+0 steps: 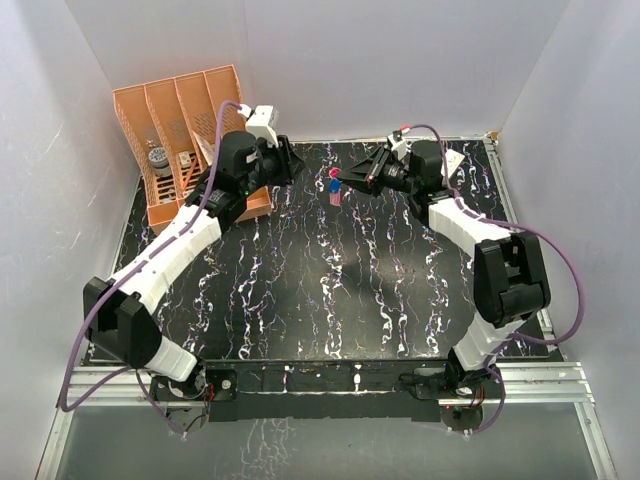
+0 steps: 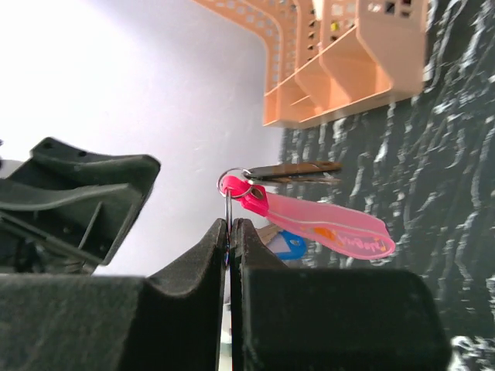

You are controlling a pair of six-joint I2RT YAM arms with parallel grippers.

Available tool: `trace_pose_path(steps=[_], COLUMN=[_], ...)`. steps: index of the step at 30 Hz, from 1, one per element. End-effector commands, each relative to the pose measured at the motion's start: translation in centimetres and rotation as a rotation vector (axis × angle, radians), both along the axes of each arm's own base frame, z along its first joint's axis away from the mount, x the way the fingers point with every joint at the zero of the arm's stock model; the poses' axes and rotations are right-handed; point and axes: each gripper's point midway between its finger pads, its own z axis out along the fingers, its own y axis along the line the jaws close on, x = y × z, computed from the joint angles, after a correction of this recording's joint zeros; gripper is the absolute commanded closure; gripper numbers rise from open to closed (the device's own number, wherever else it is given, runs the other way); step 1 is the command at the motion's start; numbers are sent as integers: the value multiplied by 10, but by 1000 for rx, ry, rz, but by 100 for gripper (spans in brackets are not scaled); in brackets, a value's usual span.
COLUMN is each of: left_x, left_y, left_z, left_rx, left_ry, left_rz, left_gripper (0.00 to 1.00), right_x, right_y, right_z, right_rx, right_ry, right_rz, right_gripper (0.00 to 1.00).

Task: Put the keys on the keyring

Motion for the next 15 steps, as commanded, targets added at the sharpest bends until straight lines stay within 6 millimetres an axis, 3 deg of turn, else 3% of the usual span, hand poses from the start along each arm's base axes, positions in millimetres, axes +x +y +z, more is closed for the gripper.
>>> trace_pose_path(steps=[1, 4, 15], left_x=[-3, -5, -15], left_y=[-11, -20, -47], left_z=[3, 4, 14], left_rx=[-45, -78, -188], left_ry=[90, 98, 113], left_rz=[-65, -109, -251], left_gripper=[73, 73, 75], right_x=[-11, -16, -16], right_y=[2, 2, 0], right_z=[54, 55, 67], right_rx=[315, 407, 456], right_ry=[15, 40, -51], right_rz=[74, 111, 123], right_gripper=[100, 100, 100])
